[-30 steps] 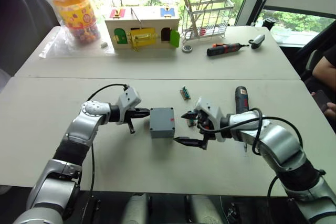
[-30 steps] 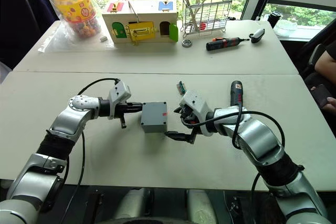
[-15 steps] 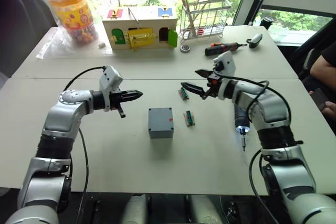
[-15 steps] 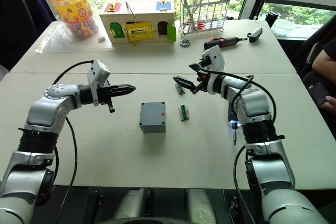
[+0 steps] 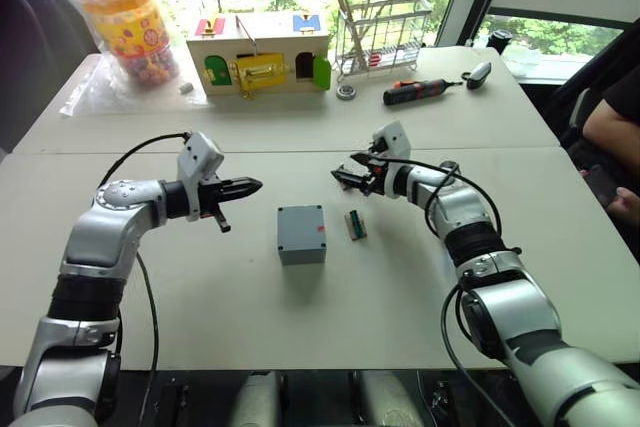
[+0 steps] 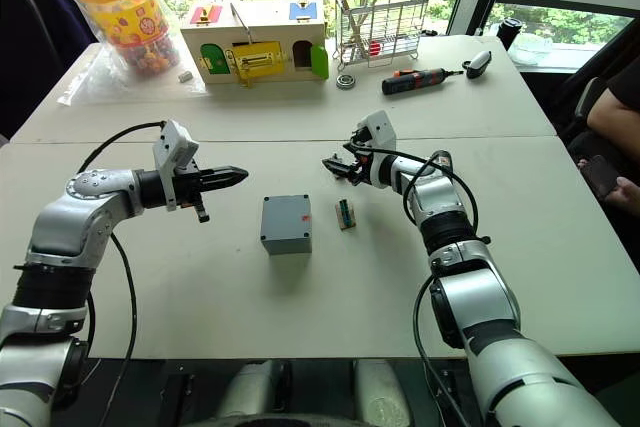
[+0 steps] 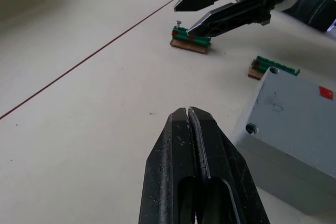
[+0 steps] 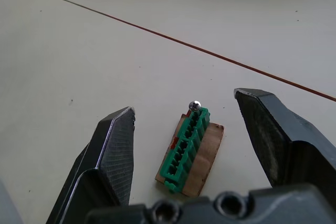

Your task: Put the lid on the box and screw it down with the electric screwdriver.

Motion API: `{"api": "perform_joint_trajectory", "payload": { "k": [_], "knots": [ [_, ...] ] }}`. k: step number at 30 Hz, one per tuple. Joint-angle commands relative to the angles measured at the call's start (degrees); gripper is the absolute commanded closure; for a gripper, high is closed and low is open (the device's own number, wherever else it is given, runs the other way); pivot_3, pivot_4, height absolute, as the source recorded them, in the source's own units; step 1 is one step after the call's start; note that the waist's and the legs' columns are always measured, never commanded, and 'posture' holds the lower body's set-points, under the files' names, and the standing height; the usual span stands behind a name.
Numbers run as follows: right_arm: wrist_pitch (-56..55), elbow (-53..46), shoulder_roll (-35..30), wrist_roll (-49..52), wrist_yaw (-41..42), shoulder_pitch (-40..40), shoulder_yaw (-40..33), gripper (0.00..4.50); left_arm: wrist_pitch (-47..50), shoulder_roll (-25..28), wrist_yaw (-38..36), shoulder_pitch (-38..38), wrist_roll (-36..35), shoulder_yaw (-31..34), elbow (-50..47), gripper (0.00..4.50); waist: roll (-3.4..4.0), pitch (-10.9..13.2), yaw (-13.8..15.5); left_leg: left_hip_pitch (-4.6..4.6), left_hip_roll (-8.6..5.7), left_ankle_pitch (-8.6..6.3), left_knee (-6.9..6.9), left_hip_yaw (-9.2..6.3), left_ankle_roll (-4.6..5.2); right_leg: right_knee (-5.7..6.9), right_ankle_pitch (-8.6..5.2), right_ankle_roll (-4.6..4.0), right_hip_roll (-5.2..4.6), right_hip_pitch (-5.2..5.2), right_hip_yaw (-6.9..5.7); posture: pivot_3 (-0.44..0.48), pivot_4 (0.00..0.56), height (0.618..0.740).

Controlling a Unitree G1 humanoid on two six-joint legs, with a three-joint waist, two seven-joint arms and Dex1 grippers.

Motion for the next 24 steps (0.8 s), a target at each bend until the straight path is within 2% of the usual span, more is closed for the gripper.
{"api": "perform_joint_trajectory", "payload": {
  "k": [1,6,9,12,24],
  "knots": [
    [-2.4,1.5,0.6,-0.5,-0.1,-2.3,-1.4,1.07,-0.6,0.4,0.4,-0.3,-0.5,0.9,-1.0,4.5,0.0,0.0,0.0,0.0,0.0,0.0,0.0,0.0,0.0,0.0,0.0,0.0,0.0,0.0,0.0,0.0,0.15,0.74],
    [-4.0,4.6,1.1,-1.4,-0.9,-3.3,-2.0,1.07,-1.3,0.0,0.5,-0.3,0.0,0.1,-0.6,4.5,0.0,0.0,0.0,0.0,0.0,0.01,0.0,0.0,-0.01,0.0,0.0,0.0,-0.01,0.0,0.0,0.0,0.15,0.74],
    [-4.5,5.7,1.4,-1.6,-1.1,-3.8,-2.5,1.97,-1.6,-0.2,0.5,-0.4,0.1,-0.3,-0.4,4.5,0.0,0.0,0.0,0.0,-0.01,0.01,0.0,0.0,-0.02,0.01,0.0,0.0,-0.01,0.0,0.0,0.0,0.15,0.74],
    [-4.7,6.2,1.6,-1.6,-0.8,-4.1,-2.9,3.32,-1.9,-0.2,0.4,-0.5,0.1,-0.4,-0.1,4.5,0.0,0.0,0.0,0.0,0.0,0.01,0.0,0.0,-0.02,0.01,0.0,0.0,0.0,-0.01,0.0,0.0,0.15,0.74],
    [-4.8,6.2,2.2,-2.0,-0.5,-3.7,-3.4,3.32,-2.3,-0.6,0.5,0.0,0.5,-1.0,-0.1,4.5,0.0,0.0,0.0,0.0,-0.01,0.01,0.0,0.0,-0.03,0.02,0.0,0.0,-0.01,0.0,0.0,0.0,0.15,0.74]
  ]
}}
